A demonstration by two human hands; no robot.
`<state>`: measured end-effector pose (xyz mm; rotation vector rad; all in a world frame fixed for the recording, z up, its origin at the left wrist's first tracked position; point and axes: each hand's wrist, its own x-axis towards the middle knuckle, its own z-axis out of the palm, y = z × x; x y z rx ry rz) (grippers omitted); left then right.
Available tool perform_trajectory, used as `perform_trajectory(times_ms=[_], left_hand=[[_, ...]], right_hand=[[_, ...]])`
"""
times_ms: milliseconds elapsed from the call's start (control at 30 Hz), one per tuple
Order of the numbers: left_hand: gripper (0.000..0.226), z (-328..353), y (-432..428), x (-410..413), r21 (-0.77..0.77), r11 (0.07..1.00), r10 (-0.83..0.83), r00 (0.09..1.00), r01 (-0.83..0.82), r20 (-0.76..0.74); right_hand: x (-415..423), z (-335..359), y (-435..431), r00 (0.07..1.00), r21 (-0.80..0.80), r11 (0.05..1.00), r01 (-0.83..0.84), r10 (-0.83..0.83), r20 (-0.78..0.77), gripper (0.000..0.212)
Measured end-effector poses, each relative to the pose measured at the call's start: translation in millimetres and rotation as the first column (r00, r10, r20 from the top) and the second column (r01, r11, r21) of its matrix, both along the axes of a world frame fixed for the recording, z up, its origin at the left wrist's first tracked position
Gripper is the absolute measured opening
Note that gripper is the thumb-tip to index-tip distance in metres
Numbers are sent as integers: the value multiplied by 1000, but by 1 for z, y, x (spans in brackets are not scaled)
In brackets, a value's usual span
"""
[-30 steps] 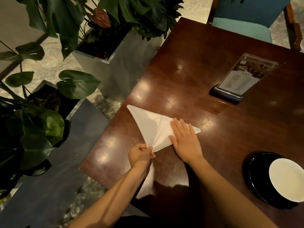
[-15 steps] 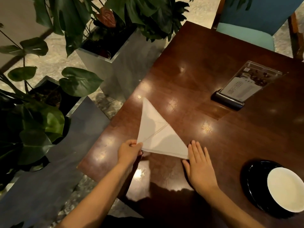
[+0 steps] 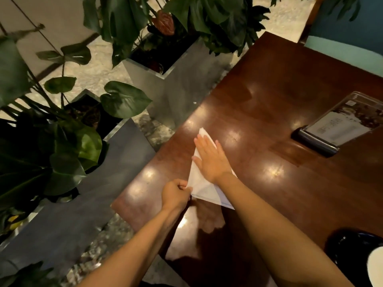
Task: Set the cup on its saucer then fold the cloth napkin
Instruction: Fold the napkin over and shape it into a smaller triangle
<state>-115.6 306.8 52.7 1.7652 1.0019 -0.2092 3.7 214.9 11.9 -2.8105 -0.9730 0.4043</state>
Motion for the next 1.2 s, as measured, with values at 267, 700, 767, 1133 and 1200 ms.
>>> perform_trajectory(times_ms=[267,700,767,1133,1200], left_hand=[[22,-1,1,-1,-35,999,8,1000,-8,11],[16,-6,-2,-3,8,1000,-5,1000,5,22],[16,-4,-2,-4,-31,999,15,999,-14,32],[10,-6,2,-11,-42,999,-15,996,19,82],[7,-7,2,-12,-54,998,-17,996,22,89]], right_hand=[[44,5,-4,993,-42,993,114,-114,18,57],[-99,6,-69,940,1,940,341,-341,-8,65],[-100,2,-77,914,-28,913,407,-406,10,69],[-65,25,-98,829,262,787,558,-533,-168,26],[-47,35,-87,740,270,702,659,-538,-404,22]])
